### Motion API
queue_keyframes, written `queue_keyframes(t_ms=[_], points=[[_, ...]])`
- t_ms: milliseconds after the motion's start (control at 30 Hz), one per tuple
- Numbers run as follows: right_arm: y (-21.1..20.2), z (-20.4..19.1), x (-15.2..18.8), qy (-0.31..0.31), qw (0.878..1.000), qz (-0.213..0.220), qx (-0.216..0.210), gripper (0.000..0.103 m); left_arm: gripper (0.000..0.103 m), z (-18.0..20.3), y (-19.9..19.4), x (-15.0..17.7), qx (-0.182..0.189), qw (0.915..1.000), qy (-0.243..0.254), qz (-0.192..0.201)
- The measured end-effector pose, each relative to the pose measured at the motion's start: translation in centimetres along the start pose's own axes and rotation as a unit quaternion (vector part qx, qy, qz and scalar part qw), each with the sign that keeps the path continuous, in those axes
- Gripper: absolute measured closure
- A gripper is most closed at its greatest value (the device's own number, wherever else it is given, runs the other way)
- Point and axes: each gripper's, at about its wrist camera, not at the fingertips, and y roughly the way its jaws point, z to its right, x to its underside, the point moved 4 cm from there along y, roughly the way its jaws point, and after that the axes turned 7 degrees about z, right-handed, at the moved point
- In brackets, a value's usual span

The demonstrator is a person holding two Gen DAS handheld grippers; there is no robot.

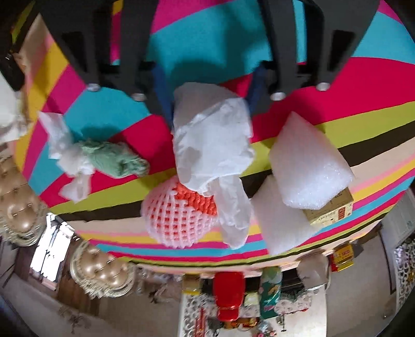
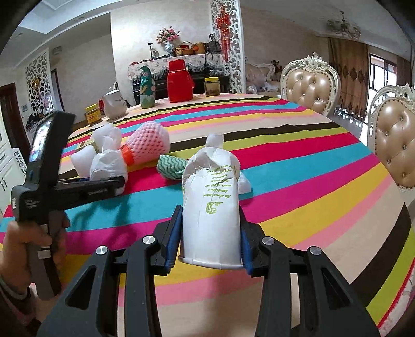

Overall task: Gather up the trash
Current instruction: 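Grasp the white plastic bag with the left gripper while the right holds the cup, then carry the paper cup and plastic bag over the pink bin with both grippers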

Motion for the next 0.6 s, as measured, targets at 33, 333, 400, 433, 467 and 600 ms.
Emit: queue_keyframes(t_ms=[33,333,400,433,467,600], points=[[0.0,0.1,0.0,0.002,1.0,0.0,-0.001,0.065,0.06,0.1,-0.3,0.0,0.003,1.0,0.003,0.003],[0.0,0.0,-0.1,0.002,1.0,0.001,-0.007,0.065,0.063,0.9,-5.8,2.6,0.042,0.9984,0.031,0.024],[0.1,-0.1,-0.1,-0.001,1.0,0.0,-0.01,0.065,0.063,0.6,-7.3,3.4,0.045,0.998,0.033,0.03],[0.1,-0.2,0.0,-0.003,1.0,-0.001,-0.011,0.065,0.063,0.4,-8.0,3.7,0.044,0.9979,0.032,0.034],[0.1,-0.2,0.0,-0.003,1.0,-0.001,-0.012,0.065,0.063,0.1,-8.8,4.1,0.043,0.9979,0.03,0.039],[0.2,-0.2,0.0,-0.003,1.0,-0.001,-0.015,0.065,0.062,-0.3,-11.0,5.4,0.042,0.9973,0.03,0.052]])
